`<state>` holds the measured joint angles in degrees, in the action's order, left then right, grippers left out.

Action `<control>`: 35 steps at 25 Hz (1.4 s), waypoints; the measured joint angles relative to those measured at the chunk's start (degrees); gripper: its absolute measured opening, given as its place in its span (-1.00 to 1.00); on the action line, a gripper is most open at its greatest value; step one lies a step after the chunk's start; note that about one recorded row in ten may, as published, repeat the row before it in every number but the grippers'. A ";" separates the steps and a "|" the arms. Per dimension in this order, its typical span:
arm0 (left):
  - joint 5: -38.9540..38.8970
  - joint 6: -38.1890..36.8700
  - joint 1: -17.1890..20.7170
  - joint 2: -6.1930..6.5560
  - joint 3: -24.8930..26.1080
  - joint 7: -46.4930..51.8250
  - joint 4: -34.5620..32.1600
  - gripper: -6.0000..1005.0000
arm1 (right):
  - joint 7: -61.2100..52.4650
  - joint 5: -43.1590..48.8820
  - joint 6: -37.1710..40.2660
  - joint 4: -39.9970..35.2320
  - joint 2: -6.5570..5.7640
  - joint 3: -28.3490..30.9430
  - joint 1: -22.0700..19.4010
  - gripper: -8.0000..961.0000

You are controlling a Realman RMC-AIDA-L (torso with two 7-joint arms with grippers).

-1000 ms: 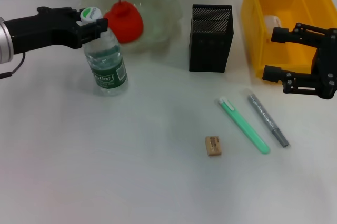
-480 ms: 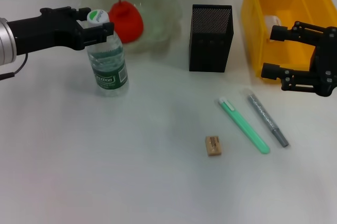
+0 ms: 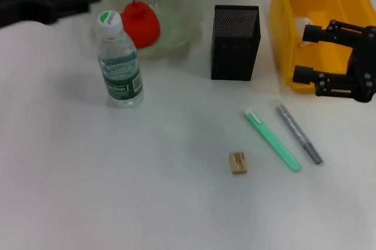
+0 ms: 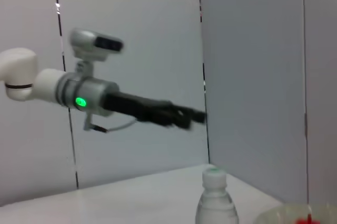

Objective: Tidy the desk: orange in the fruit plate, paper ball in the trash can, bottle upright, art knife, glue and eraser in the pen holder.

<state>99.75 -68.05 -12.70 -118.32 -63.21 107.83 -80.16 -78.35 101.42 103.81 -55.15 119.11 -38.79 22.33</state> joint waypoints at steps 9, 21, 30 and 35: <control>-13.66 -34.32 0.68 0.56 24.87 -20.21 17.43 0.62 | -28.22 13.70 -1.95 -22.72 -0.02 -12.64 2.64 0.65; -9.00 -45.39 5.38 4.68 28.72 -42.40 36.90 0.62 | -71.21 44.86 0.73 -29.31 -0.08 -31.35 20.77 0.65; -6.05 -45.41 5.74 4.84 28.91 -43.14 37.80 0.62 | -78.73 49.86 -9.64 -4.91 0.26 -40.42 31.71 0.64; -6.01 -45.24 5.76 4.87 28.80 -43.15 37.84 0.62 | -80.87 51.59 -12.50 -0.33 0.41 -42.06 33.10 0.64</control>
<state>93.74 -113.29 -6.94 -113.46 -34.42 64.68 -42.32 -159.22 153.01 91.31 -55.49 119.52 -80.85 55.43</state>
